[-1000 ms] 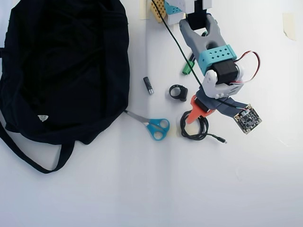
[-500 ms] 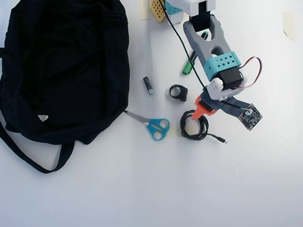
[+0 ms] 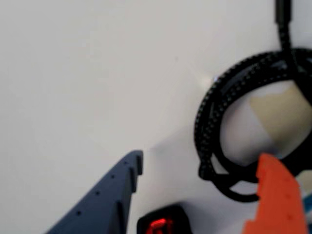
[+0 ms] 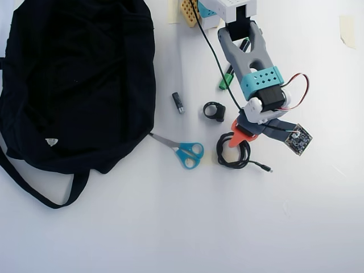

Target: Put the cable into the black bag

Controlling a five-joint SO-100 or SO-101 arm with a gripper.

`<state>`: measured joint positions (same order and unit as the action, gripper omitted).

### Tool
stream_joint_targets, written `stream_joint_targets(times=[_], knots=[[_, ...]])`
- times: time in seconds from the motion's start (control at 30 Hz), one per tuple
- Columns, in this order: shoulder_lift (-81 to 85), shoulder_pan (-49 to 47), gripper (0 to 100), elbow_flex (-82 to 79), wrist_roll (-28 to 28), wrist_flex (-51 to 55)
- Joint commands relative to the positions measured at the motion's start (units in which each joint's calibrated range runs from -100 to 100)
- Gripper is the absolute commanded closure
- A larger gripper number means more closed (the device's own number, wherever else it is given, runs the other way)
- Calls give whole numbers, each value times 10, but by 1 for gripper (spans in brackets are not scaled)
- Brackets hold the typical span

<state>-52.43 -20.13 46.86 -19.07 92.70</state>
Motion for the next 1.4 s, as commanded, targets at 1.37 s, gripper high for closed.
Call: stream_joint_targets(times=[1.37], knots=[[1, 12, 98, 17, 11, -1]])
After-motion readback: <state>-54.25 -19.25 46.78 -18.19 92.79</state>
